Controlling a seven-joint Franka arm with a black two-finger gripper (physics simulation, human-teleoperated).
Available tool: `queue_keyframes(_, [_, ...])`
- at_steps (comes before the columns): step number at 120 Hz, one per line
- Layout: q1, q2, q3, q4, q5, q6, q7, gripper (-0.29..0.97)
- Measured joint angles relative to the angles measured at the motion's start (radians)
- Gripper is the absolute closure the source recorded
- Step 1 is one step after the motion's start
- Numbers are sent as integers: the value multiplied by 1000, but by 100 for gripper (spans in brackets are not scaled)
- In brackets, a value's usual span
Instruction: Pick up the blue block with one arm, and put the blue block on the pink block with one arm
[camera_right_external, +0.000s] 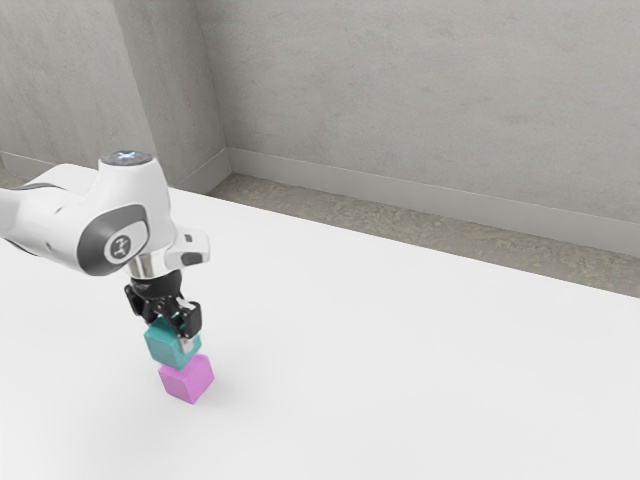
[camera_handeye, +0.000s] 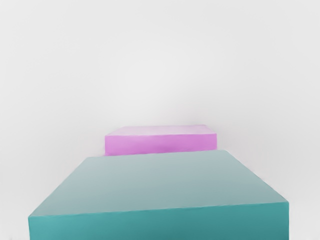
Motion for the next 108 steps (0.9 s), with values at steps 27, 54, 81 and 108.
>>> queue_keyframes(27, [1,2,-7,-5,4,1,0,32])
queue_keyframes(54, [0,2,-15,-4,1,1,5,15])
queue_keyframes(81, [11,-76,-33,11,0,-25,11,5])
queue_keyframes(108, [13,-109,-39,37,1,-69,15,2])
